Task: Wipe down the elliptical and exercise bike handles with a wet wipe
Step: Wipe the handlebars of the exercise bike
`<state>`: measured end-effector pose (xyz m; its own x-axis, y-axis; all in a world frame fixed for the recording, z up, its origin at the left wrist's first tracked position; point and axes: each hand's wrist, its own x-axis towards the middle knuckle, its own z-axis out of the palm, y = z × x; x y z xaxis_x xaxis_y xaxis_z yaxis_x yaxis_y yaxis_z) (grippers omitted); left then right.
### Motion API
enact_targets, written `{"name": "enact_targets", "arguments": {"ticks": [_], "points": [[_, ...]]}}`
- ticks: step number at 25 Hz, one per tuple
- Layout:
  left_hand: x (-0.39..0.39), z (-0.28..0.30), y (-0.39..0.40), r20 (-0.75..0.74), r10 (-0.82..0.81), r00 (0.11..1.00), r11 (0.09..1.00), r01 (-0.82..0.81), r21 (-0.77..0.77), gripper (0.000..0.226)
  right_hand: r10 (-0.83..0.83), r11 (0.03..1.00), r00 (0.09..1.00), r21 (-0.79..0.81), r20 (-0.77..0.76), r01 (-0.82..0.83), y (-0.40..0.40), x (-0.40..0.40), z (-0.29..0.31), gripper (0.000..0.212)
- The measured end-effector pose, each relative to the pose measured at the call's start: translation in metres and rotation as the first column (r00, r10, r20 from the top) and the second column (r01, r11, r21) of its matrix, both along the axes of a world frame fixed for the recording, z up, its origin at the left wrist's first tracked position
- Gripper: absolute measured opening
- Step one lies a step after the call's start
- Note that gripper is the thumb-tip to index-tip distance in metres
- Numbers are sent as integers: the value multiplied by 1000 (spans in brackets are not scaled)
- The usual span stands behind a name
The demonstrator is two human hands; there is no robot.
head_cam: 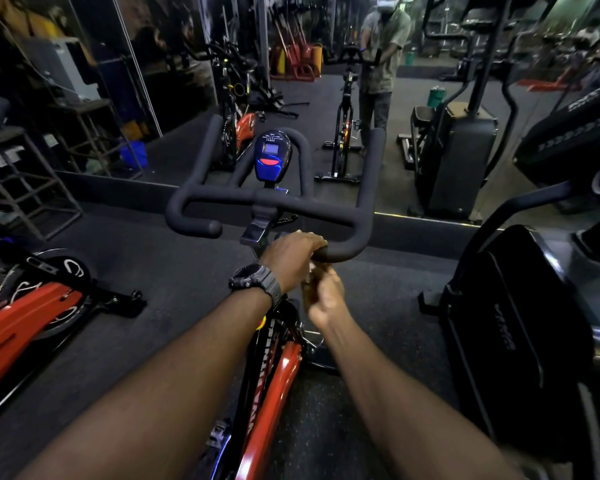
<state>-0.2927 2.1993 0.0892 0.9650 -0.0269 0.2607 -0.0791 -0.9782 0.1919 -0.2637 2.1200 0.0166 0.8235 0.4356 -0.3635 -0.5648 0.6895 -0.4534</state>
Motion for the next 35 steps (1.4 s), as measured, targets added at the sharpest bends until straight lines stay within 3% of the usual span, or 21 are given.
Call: {"name": "enact_targets", "arguments": {"ticks": [3,8,12,16,18,22,25,28,30,31,33,35], "points": [[-3,-6,3,10,23,1000,1000,-23,-2,46,143,966,989,226,-48,-129,32,-21,5,26],[-15,-4,25,59,56,997,998,-55,-30,46,54,998,998,43,-18,-53,18,2,-2,24],[-14,-11,27,81,133,988,990,-128,-58,48,119,936,979,346,-165,-55,53,-15,10,21],[-13,-5,24,82,107,991,994,-105,-20,40,6,999,997,41,-78,-3,15,14,-2,29],[-12,0,19,107,109,988,994,-109,-3,35,-48,998,997,46,-64,51,8,16,-2,32],[4,-1,-7,52,46,998,995,-50,92,28,19,1000,999,22,-42,-18,8,7,2,19],[13,-5,-20,35,1,999,997,-3,75,24,-156,982,987,-112,-25,152,-26,26,2,25],[22,-9,-27,7,-8,1000,998,8,59,19,-410,901,912,-148,6,407,-41,42,8,21],[26,-12,-31,0,-4,1000,999,4,52,18,-467,803,870,-334,161,493,-46,49,12,20],[28,-12,-32,-7,-8,1000,999,9,53,17,-425,713,850,-465,310,526,-50,57,11,21],[31,-11,-34,-41,-20,999,998,22,54,15,-169,462,772,-643,612,611,-63,76,16,22],[35,-8,-37,-87,-22,996,999,25,38,14,154,237,654,-670,741,703,-72,96,31,23]]}}
